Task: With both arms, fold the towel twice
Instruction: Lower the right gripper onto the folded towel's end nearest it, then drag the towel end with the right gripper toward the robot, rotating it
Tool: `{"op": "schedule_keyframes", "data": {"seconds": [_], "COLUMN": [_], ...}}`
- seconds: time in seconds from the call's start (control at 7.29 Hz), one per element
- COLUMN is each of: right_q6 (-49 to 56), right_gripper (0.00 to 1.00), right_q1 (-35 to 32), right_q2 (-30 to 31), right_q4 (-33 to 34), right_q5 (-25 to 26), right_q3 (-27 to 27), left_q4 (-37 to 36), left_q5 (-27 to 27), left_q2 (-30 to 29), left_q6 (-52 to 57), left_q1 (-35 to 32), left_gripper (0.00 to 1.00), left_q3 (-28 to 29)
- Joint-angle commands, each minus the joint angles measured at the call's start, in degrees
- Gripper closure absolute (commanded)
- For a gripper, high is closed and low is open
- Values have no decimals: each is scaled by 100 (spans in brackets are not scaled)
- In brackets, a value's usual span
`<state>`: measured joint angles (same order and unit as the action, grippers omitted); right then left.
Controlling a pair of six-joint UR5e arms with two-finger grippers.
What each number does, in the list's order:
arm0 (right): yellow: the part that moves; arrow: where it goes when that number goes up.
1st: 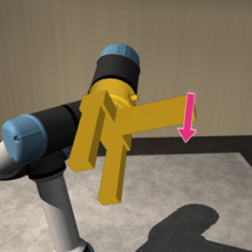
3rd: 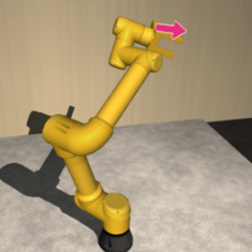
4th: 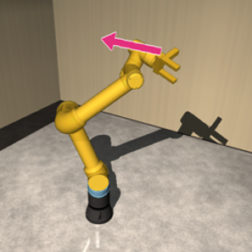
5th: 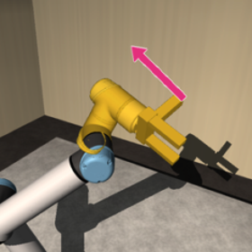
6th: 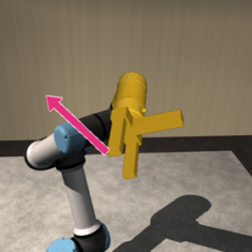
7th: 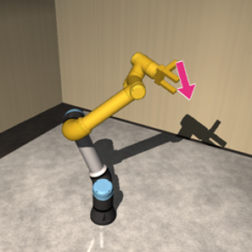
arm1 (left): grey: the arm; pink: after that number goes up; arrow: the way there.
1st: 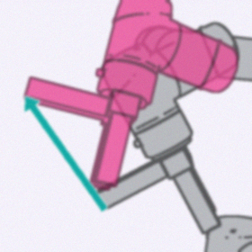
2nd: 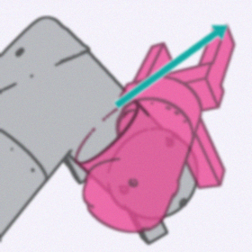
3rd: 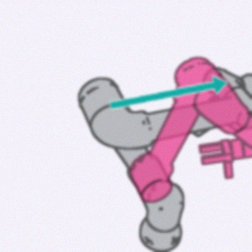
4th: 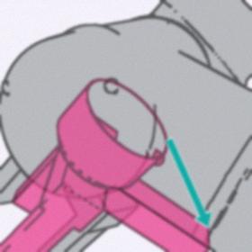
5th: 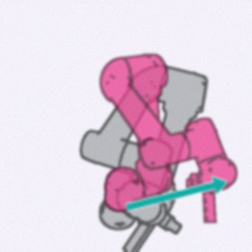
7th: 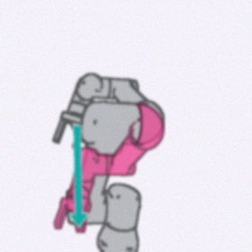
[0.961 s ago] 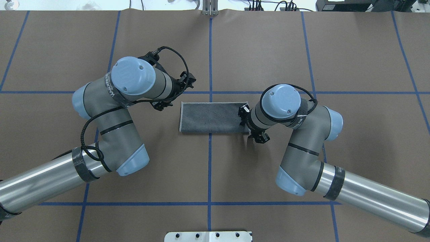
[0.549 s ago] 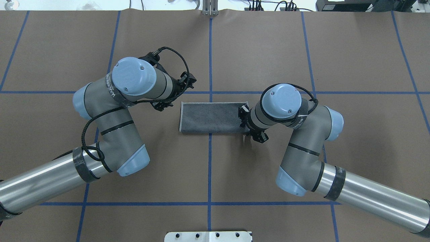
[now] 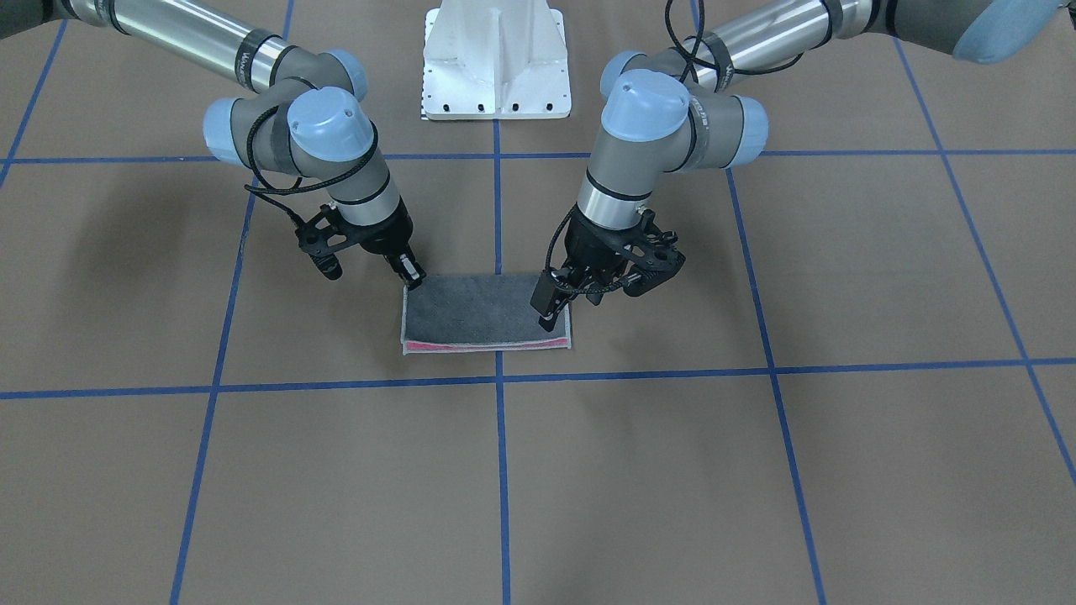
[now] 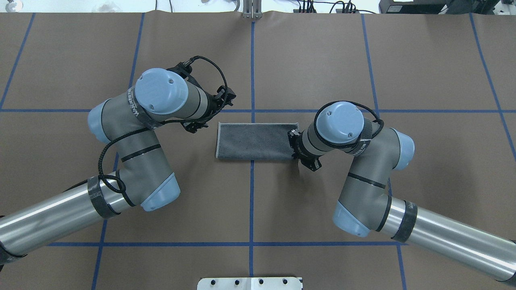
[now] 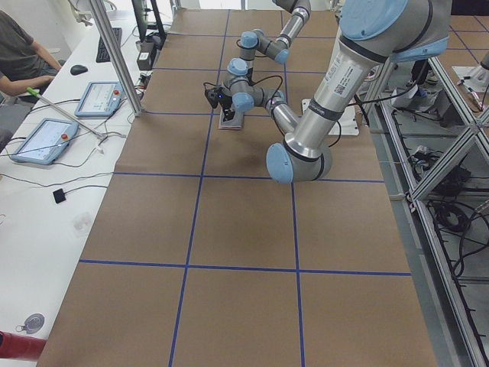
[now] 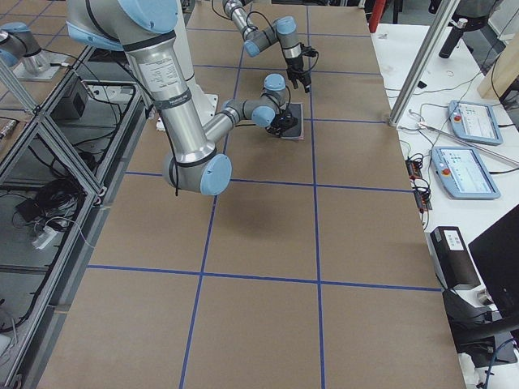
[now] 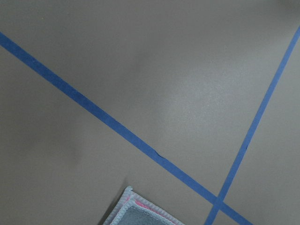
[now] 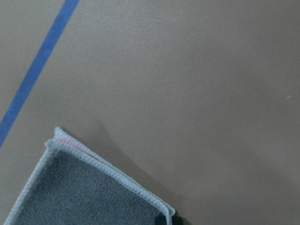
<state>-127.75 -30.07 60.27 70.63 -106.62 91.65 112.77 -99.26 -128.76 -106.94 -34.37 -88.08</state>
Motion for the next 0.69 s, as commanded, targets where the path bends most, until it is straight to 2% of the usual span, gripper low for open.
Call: {"op": "schedule_keyframes", "data": {"seconds": [0.0,0.27,0.55], "right_q6": [-5,-48,-353], "right_gripper": [100,100,100], "right_q1": [1,175,579], "right_q2": [64,195,232], "right_q4": [38,108,896], "right_q5": [-35,-43,-411], "right_q3": [229,606,1230], "left_q4": [-9,-9,-18], "left_q5": [-14,-50,-207], "left_q2": [-9,61,193], "left_q6": [7,24,24], "left_q1": [-26,-61,-79], "left_gripper": [0,0,0], "left_q3": [-34,-296,-481]}}
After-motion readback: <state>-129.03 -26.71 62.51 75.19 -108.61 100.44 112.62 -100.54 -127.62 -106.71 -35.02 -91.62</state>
